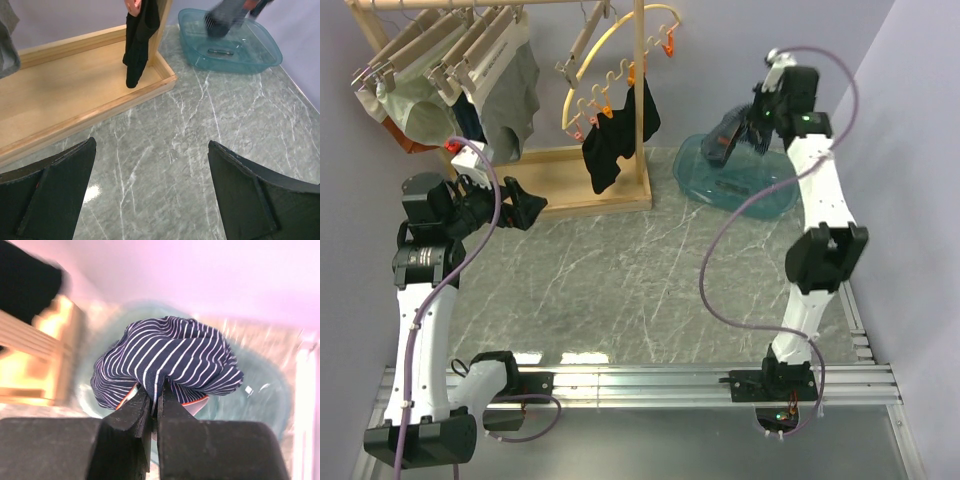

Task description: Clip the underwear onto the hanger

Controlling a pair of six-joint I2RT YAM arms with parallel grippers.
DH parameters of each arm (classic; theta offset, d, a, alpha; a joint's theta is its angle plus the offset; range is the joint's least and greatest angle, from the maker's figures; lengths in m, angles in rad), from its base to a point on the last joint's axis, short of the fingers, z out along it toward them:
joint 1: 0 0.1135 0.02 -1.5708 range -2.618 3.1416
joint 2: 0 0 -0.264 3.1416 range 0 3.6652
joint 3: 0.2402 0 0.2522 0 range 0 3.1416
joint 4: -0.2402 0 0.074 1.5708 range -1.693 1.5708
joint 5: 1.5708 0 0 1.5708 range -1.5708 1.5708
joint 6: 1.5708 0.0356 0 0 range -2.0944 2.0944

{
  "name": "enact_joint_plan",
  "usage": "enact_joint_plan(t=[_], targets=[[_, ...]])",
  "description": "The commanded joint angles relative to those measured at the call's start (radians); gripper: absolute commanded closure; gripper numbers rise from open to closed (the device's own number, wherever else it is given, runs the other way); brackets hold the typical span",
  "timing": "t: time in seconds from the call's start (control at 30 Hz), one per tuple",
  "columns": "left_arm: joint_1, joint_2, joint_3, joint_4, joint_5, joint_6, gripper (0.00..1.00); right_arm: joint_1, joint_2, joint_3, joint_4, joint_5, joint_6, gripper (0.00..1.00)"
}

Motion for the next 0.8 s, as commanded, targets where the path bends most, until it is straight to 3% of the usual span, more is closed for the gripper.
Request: enact_joint_plan(t=[0.0,0.17,0.3,0.4,0.47,0.6,0.63,0.77], targets=[[-0.003,-0.029,-0.016,0.045,0.036,0.037,0.01,-0.003,-0.151,0.014,0.05,-0.07,0.014,1.0],[-0.001,-0.035,-0.025,0.033,0.057,0.056,0.01,-0.002,-0.242,0.008,0.02,-0.168,0.014,1.0],[-0.001,-0.05,-0.039,0.038,0.077,0.068,0.01,0.001,-0.354,-0.075,-0.02,-0.41,-0.079,1.0],[-0.003,-0.044,-0.036,0.023,0.093,0.077,0.01,0.029,-0.412,-0.138,-0.113,-0.567,-0.219,1.0],[-0.003,-0.033,-0.03,0.006,0.102,0.091,0.01,0.056,-0.432,-0.159,-0.208,-0.62,-0.395,1.0],[-0.001,-0.016,-0.016,-0.025,0.111,0.105,0.01,0.187,-0.49,-0.26,-0.511,-0.609,-0.746,1.0],[-0.001,-0.01,-0.016,-0.028,0.113,0.106,0.01,0.214,-0.507,-0.3,-0.537,-0.588,-0.85,1.0],[-0.001,-0.003,-0.025,-0.034,0.116,0.103,0.01,0.421,-0.593,-0.608,-0.49,-0.404,-0.981,1.0]])
